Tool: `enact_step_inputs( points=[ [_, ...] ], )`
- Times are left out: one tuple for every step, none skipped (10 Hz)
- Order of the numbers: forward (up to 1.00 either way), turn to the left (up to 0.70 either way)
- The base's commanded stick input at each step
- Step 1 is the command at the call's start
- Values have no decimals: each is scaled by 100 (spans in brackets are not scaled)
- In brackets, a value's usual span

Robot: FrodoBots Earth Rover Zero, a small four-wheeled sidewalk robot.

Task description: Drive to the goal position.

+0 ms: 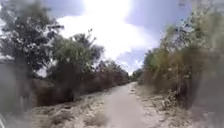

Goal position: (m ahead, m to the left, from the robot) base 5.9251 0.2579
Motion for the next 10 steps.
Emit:
enact_step_inputs(
  points=[
    [70, 0],
    [70, 0],
    [70, 0],
    [70, 0],
    [70, 0],
    [70, 0],
    [70, 0],
    [70, 0],
    [70, 0],
    [70, 0]
  ],
)
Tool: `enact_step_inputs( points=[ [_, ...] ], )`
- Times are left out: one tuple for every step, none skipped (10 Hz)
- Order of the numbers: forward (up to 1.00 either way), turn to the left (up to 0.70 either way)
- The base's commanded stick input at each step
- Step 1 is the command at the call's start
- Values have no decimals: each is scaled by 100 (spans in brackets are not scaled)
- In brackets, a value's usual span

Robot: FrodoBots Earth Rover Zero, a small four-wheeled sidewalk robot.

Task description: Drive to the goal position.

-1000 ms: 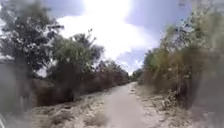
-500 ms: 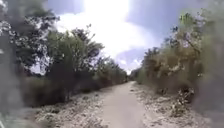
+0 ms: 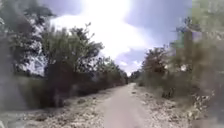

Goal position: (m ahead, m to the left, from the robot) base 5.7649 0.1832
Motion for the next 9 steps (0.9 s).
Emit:
enact_step_inputs(
  points=[
    [70, 0],
    [70, 0],
    [70, 0],
    [70, 0],
    [70, 0],
    [70, 0],
    [70, 0],
    [70, 0],
    [70, 0]
  ],
)
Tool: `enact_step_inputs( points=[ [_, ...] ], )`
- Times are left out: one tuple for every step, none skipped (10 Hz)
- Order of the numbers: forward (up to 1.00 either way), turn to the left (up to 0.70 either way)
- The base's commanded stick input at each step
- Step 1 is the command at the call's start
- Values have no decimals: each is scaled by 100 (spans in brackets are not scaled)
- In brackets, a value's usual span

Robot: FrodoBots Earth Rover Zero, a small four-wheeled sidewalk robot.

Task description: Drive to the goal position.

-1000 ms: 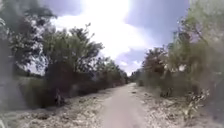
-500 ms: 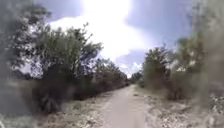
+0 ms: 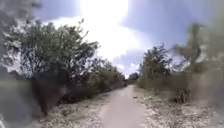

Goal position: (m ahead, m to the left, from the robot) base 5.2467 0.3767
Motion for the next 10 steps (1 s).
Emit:
enact_step_inputs(
  points=[
    [70, 0],
    [70, 0],
    [70, 0],
    [70, 0],
    [70, 0],
    [70, 0],
    [70, 0],
    [70, 0],
    [70, 0],
    [70, 0]
  ],
)
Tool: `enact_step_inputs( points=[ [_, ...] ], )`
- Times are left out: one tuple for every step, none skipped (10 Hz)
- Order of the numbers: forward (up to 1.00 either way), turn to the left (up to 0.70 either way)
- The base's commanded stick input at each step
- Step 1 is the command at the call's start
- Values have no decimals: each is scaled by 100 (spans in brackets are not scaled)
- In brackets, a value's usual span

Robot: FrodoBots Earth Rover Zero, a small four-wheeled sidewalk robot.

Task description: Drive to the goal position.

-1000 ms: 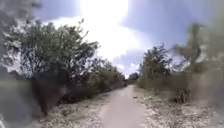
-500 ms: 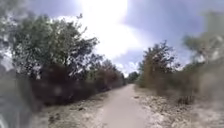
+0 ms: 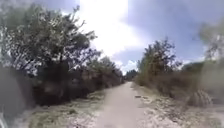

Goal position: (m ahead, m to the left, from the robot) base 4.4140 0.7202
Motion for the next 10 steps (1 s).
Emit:
enact_step_inputs(
  points=[
    [70, 0],
    [70, 0],
    [70, 0],
    [70, 0],
    [70, 0],
    [70, 0],
    [70, 0],
    [70, 0],
    [70, 0],
    [70, 0]
  ],
)
